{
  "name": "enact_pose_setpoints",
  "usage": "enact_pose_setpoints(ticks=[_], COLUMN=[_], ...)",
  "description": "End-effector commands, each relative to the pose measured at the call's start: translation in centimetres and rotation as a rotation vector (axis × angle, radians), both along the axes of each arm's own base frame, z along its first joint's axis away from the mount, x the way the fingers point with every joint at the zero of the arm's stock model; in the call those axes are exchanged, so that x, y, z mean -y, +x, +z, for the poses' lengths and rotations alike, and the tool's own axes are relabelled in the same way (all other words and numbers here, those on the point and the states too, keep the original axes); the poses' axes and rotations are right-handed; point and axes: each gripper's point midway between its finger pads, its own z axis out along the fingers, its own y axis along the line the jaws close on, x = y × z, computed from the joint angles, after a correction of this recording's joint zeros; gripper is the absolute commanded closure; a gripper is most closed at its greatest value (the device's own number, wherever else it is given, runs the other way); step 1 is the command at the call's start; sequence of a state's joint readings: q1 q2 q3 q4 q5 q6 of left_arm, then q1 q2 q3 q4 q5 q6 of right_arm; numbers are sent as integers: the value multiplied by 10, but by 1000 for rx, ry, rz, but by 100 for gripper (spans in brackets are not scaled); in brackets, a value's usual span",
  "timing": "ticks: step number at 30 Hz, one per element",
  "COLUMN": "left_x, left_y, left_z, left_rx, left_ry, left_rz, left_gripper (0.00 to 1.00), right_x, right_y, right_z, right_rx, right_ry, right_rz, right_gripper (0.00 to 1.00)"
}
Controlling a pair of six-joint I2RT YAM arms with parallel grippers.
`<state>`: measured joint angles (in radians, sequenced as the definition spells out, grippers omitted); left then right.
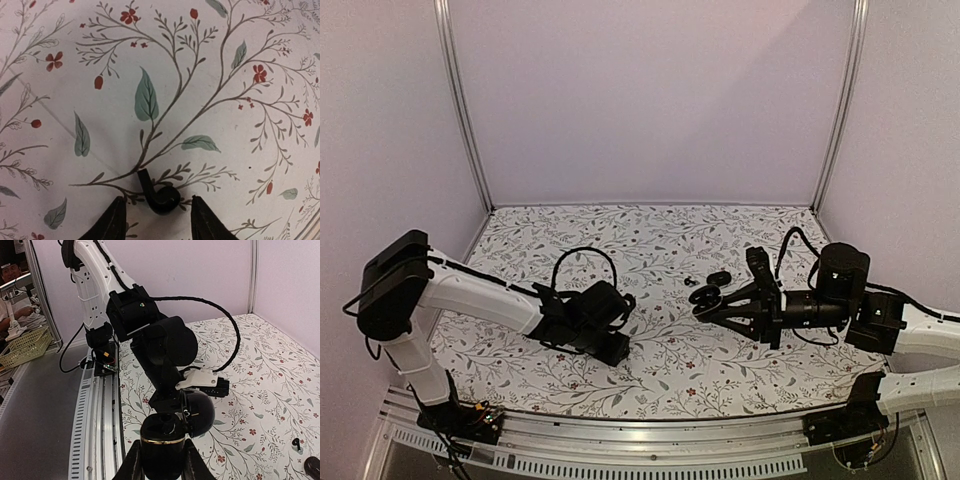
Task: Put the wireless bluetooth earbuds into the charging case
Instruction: Move the left earbud to the center of the board.
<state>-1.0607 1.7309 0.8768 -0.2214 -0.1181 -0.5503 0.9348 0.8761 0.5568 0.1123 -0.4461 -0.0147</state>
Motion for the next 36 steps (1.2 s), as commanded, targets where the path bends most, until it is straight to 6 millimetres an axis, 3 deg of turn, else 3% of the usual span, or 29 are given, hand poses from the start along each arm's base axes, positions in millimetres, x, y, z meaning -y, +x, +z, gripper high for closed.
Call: enact_pose_setpoints(ticks=[1,6,12,23,36], left_x=[7,12,21,-11,4], left_y=[4,9,3,1,6], left_z=[-1,-3,10,7,3], left_rx=[30,41,22,22,29], left_ry=[22,55,-5,54,42], left_rz=[-2,-13,-36,27,3], left_gripper=[57,64,67,67,66], right_x=[3,3,4,5,5], right_y=[2,2,1,0,3], right_z=[-3,-3,-4,0,-4], right_rx=[-9,-5,-5,2,-1], right_ry=[-3,-6,-4,6,-3], right_rz=[-20,-20,-19,-17,-26], right_gripper=[100,100,100,100,100])
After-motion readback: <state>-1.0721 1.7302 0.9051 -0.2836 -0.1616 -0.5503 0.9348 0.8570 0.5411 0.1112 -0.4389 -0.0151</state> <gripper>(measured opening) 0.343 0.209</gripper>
